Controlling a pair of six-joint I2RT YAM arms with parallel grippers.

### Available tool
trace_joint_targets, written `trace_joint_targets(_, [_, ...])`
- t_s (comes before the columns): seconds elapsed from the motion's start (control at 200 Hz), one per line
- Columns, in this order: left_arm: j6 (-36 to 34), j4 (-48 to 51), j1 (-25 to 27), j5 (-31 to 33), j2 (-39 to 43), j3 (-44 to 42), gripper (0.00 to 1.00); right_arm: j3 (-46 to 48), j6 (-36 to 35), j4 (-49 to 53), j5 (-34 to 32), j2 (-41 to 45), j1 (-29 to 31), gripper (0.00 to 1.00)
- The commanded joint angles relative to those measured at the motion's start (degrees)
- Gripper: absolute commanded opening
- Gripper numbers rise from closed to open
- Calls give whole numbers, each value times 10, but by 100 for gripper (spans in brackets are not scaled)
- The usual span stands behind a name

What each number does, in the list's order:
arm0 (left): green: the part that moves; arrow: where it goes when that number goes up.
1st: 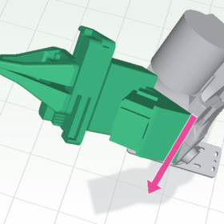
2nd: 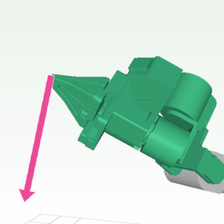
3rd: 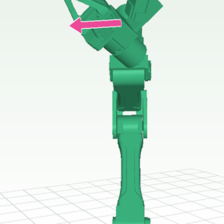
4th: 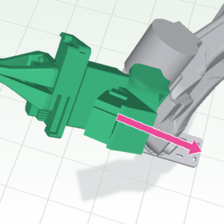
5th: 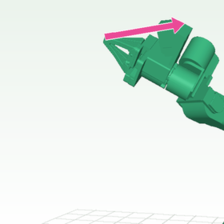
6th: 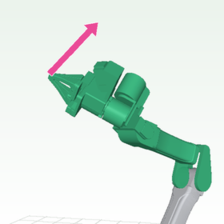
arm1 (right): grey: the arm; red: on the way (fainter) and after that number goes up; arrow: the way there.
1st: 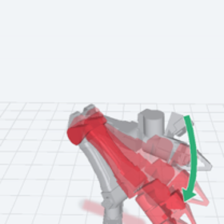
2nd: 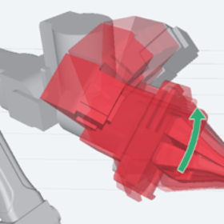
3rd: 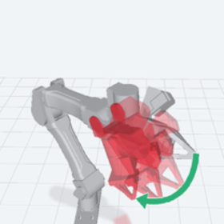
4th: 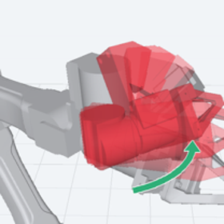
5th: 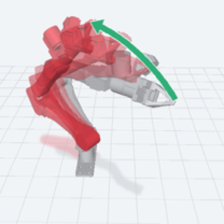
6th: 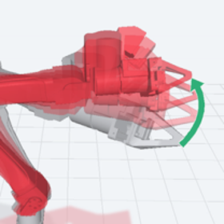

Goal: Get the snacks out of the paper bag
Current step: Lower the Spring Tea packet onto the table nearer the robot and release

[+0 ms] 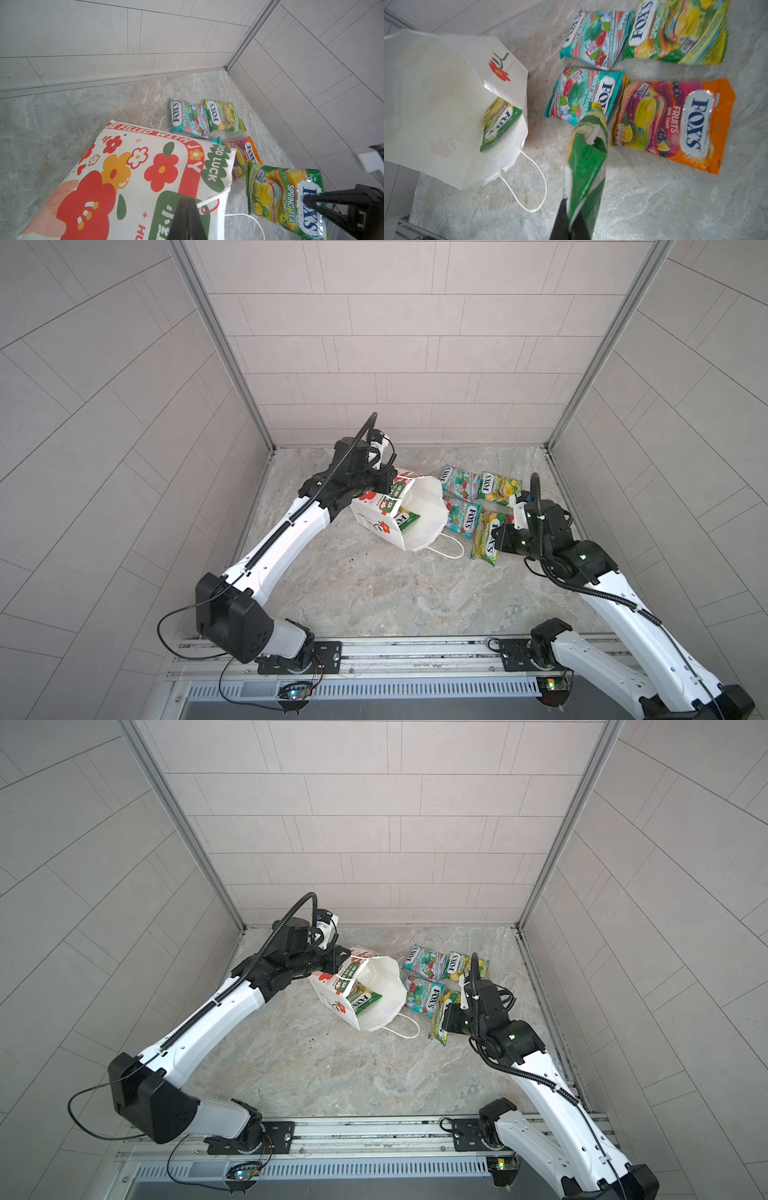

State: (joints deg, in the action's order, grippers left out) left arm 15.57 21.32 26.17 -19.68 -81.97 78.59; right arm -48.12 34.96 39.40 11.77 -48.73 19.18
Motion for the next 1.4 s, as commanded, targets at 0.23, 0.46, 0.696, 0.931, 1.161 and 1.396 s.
trace_joint_targets(0.23, [-4, 2, -1, -5, 0, 7, 0, 123, 109, -235, 182, -15, 1, 0])
trace_joint_targets(0.46, [-4, 2, 0, -5, 0, 6, 0, 177, 165, -367, 224, -72, 9, 0])
trace_joint_targets(0.696, [-5, 2, 0, -4, 0, 6, 0, 204, 189, -444, 227, -123, 13, 0])
trace_joint_targets(0.931, [-5, 2, 0, -4, 2, 6, 0, 203, 139, -406, 202, -159, 11, 0])
trace_joint_targets(1.161, [-5, 1, 0, -5, 3, 6, 0, 199, 91, -361, 158, -176, 9, 0])
trace_joint_targets(1.396, [-5, 2, 0, -6, 3, 6, 0, 185, 54, -304, 106, -189, 8, 6])
